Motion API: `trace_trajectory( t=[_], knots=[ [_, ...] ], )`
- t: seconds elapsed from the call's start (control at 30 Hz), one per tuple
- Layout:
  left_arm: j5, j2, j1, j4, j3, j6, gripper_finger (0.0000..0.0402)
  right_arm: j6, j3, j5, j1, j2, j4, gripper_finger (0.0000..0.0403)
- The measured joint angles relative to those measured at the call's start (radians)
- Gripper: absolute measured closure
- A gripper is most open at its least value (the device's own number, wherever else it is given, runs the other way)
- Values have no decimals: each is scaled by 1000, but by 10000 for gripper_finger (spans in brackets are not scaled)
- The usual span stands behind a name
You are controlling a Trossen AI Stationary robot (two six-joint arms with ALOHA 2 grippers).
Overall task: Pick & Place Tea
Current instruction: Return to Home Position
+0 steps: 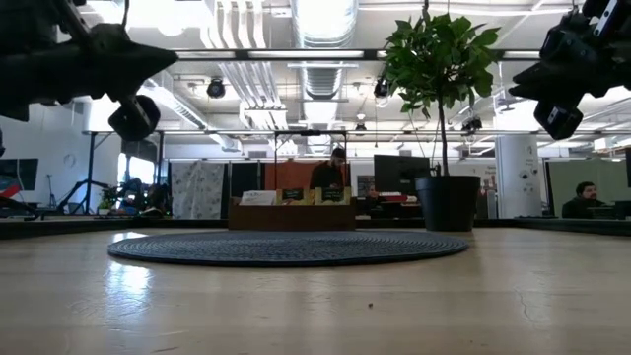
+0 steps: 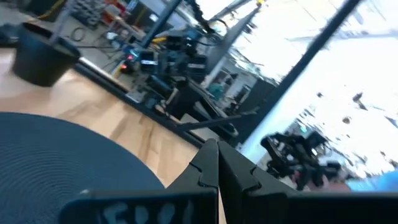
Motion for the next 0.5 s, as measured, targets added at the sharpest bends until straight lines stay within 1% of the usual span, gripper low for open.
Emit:
trace_trajectory(
  t=[0.1,0.3,0.5],
  knots=[
    [36,-24,0,-18,0,34,401,0,-5,0,0,0,-4,335],
    [37,-84,0,-104,0,87,401,0,-13,-1,0,0,-5,335],
    [37,-170,1,-208,-1,138,401,0,-13,-1,0,0,-4,335]
  ],
)
